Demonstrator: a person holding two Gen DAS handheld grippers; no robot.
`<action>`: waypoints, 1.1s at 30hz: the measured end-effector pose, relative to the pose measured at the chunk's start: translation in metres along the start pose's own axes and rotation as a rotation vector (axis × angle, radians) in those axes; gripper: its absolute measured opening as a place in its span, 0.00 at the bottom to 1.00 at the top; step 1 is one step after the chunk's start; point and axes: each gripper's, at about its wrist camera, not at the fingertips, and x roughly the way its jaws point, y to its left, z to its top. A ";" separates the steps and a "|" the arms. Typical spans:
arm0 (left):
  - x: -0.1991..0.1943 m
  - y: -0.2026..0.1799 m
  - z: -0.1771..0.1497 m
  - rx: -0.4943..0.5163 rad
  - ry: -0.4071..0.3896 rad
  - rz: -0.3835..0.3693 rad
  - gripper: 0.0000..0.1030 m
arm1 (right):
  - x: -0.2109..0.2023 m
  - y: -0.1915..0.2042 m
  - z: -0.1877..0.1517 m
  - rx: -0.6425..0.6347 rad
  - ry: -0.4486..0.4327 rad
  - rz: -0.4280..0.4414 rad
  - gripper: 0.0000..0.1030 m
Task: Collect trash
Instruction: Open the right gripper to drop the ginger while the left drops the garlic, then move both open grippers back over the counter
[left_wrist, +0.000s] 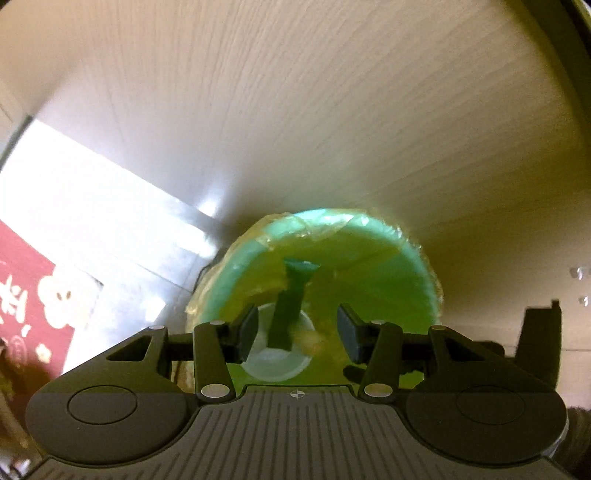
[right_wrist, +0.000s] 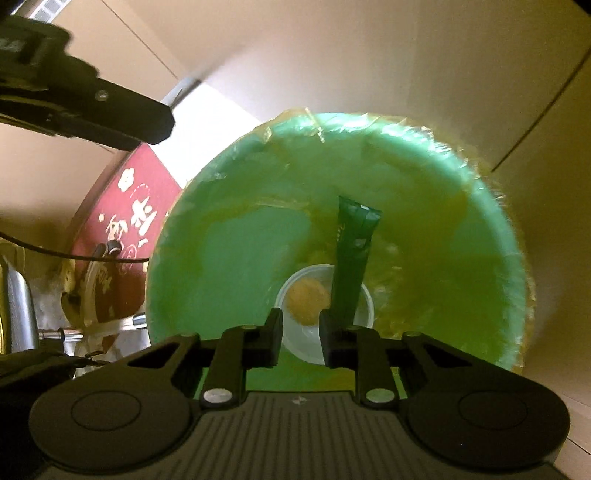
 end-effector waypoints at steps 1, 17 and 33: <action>-0.001 -0.001 -0.001 0.009 0.003 0.001 0.50 | 0.002 0.000 0.001 0.005 0.011 0.006 0.21; -0.060 -0.029 0.004 0.136 -0.085 -0.033 0.50 | -0.091 0.016 -0.009 -0.074 -0.219 -0.199 0.27; -0.263 -0.117 0.095 0.331 -0.690 -0.301 0.50 | -0.393 -0.030 -0.016 -0.042 -0.928 -0.322 0.53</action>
